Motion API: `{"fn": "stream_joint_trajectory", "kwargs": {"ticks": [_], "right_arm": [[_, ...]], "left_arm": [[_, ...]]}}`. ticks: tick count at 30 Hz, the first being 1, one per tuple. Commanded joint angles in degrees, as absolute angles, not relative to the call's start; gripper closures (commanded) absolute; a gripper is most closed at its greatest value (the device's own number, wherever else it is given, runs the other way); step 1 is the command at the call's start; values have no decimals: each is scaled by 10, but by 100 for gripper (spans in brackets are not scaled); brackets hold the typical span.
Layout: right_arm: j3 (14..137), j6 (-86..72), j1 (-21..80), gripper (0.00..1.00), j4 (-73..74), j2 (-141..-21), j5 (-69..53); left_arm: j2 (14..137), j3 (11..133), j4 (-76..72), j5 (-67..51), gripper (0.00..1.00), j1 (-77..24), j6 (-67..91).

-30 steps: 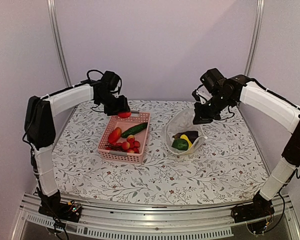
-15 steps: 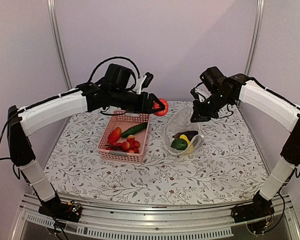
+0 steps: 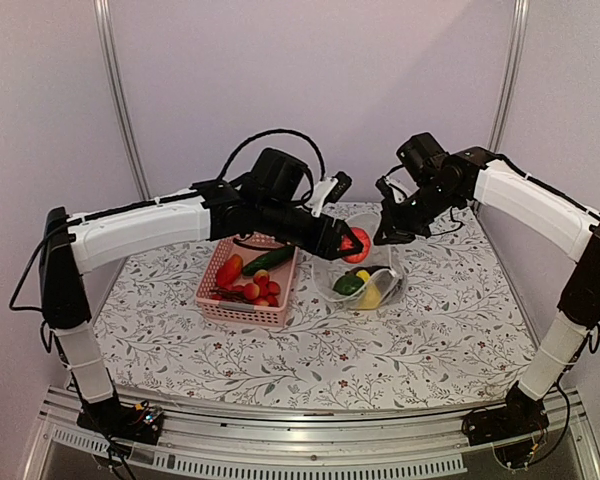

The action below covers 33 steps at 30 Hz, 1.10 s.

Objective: Place the food in the zip-top bag and seal the zipper
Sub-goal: Place the fake fruit in the zipper food storage bag, then pick up the fake vegetable from the bin.

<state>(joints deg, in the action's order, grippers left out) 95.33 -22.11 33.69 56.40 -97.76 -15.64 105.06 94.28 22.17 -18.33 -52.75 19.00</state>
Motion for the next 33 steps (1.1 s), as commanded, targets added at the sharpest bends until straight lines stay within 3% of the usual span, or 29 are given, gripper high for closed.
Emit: {"fn": "stream_joint_trajectory", "kwargs": {"ticks": [1, 4, 8, 14, 15, 22, 26, 33], "right_arm": [[971, -235, 335, 100, 557, -974, -179], [966, -239, 335, 100, 558, -967, -179], [963, -243, 335, 100, 559, -962, -193], [969, -253, 334, 100, 555, -968, -221], [971, -255, 334, 100, 553, -969, -223], [978, -253, 326, 100, 555, -972, -217], [965, -251, 319, 100, 546, -964, -208], [941, -251, 315, 100, 528, -955, -214]], "left_arm": [[1091, 972, 260, -115, 60, -538, 178], [1117, 988, 268, -50, 52, -538, 197], [1175, 1036, 291, 40, 26, -537, 233], [1164, 1112, 307, 55, 11, -538, 218], [1148, 1107, 299, 50, 2, -538, 213], [1022, 1050, 253, 7, 4, -537, 183], [929, 949, 235, 63, 1, -534, 186], [866, 844, 381, 127, 0, -453, 241]]}}
